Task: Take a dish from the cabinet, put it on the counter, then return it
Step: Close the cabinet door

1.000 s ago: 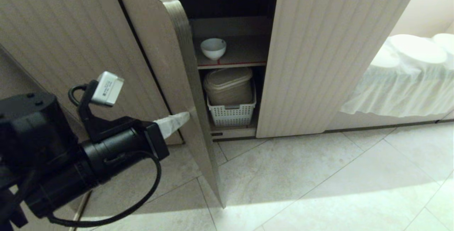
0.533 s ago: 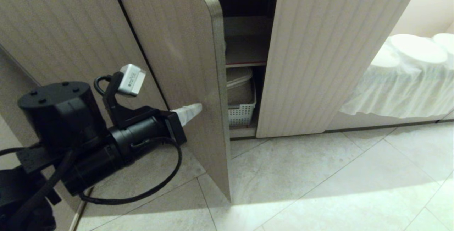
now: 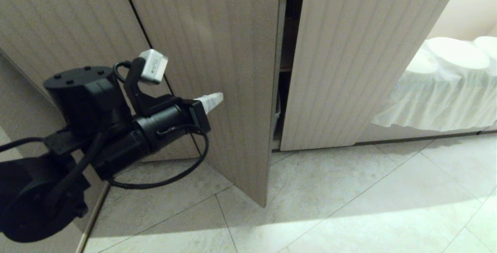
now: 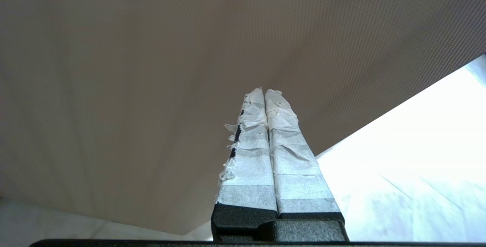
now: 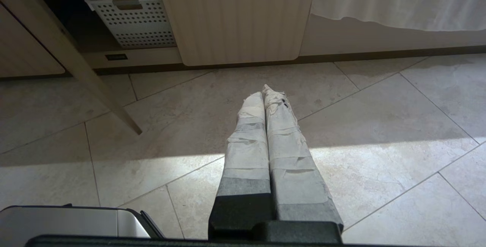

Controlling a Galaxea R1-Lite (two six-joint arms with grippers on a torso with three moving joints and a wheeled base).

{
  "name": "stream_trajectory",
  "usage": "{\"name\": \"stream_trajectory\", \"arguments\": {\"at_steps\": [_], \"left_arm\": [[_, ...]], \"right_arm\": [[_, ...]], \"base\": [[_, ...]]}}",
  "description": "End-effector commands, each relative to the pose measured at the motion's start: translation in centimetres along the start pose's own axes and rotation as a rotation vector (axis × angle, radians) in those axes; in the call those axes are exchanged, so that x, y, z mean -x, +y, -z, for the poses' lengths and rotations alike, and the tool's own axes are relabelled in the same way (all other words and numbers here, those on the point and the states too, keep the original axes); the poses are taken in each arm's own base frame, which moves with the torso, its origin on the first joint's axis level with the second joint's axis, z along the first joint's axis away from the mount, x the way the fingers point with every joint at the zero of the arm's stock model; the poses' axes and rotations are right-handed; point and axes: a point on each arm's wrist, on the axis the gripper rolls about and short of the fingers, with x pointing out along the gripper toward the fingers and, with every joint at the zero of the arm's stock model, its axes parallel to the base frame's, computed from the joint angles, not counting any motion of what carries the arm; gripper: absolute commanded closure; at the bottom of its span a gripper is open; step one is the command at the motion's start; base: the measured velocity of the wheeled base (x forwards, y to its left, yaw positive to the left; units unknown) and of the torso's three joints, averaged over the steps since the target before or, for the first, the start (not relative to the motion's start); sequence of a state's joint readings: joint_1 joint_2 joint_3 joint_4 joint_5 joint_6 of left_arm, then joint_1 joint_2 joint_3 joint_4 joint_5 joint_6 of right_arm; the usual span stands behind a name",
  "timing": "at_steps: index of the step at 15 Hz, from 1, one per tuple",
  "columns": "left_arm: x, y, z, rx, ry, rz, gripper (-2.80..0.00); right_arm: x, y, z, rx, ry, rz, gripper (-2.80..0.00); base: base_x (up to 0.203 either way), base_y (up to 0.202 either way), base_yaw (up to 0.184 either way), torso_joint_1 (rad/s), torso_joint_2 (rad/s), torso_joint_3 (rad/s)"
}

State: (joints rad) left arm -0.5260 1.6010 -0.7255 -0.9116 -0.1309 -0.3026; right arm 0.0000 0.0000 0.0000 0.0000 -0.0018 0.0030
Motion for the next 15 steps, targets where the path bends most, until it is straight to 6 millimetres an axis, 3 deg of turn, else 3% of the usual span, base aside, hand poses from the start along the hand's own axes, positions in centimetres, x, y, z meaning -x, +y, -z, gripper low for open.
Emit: {"name": "stream_trajectory", "arguments": {"at_steps": [1, 4, 12, 15], "left_arm": [[-0.9, 0.5, -0.3, -0.005, -0.013, -0.009, 0.00], [-2.4, 0.7, -0.4, -0.009, -0.018, -0.007, 0.00], [-10.5, 1.9, 0.4, -0.070, -0.057, 0.012, 0.00], [-12.2, 2.3, 0.3, -0.094, -0.073, 0.010, 0.00]], "right_arm": [[0.0, 0.0, 0.0, 0.000, 0.000, 0.000, 0.00], [0.0, 0.0, 0.0, 0.000, 0.000, 0.000, 0.00], [0.0, 0.0, 0.0, 0.000, 0.000, -0.002, 0.00], [0.0, 0.0, 0.0, 0.000, 0.000, 0.000, 0.00]], "base": [[0.000, 0.000, 0.000, 0.000, 0.00, 0.000], [0.000, 0.000, 0.000, 0.000, 0.00, 0.000], [0.000, 0.000, 0.000, 0.000, 0.00, 0.000], [0.000, 0.000, 0.000, 0.000, 0.00, 0.000]]}}
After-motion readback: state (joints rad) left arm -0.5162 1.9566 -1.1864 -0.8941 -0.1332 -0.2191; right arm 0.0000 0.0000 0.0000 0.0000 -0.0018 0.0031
